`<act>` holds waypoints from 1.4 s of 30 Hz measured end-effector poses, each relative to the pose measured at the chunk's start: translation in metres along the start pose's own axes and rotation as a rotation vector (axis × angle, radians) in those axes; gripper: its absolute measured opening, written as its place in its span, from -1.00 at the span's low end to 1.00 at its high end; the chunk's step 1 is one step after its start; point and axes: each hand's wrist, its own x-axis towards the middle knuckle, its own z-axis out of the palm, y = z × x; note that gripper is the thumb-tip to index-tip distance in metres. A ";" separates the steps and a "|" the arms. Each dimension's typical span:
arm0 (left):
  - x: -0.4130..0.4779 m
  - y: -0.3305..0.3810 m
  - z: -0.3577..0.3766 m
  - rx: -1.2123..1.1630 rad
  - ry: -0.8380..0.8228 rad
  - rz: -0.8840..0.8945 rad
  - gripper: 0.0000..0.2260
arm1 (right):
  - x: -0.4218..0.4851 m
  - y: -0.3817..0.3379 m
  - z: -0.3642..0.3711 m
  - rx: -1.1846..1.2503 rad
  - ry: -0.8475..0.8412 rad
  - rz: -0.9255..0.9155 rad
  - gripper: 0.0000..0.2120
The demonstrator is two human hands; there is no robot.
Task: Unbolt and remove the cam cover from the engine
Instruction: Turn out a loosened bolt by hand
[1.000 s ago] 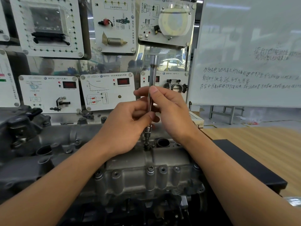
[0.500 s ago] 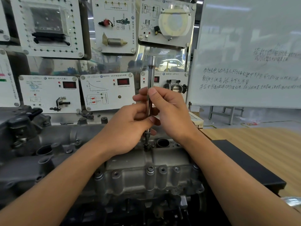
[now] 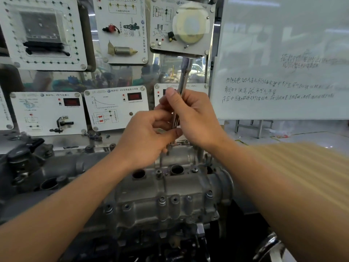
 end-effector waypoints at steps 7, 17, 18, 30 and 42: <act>0.014 0.005 0.041 0.059 -0.188 -0.062 -0.91 | -0.011 0.017 -0.033 -0.177 0.056 0.088 -0.63; 0.011 -0.009 0.055 0.063 -0.163 -0.051 -0.78 | -0.022 0.032 -0.031 -0.148 0.048 0.134 -0.64; 0.010 -0.009 0.055 0.052 -0.156 -0.053 -0.76 | -0.022 0.033 -0.030 -0.146 0.051 0.119 -0.64; 0.008 -0.011 0.058 0.104 -0.075 -0.021 -0.78 | -0.025 0.044 -0.024 0.092 0.208 0.076 -0.81; 0.006 -0.008 0.061 -0.089 -0.141 0.055 -0.80 | -0.034 0.043 -0.031 0.069 0.286 -0.011 -0.70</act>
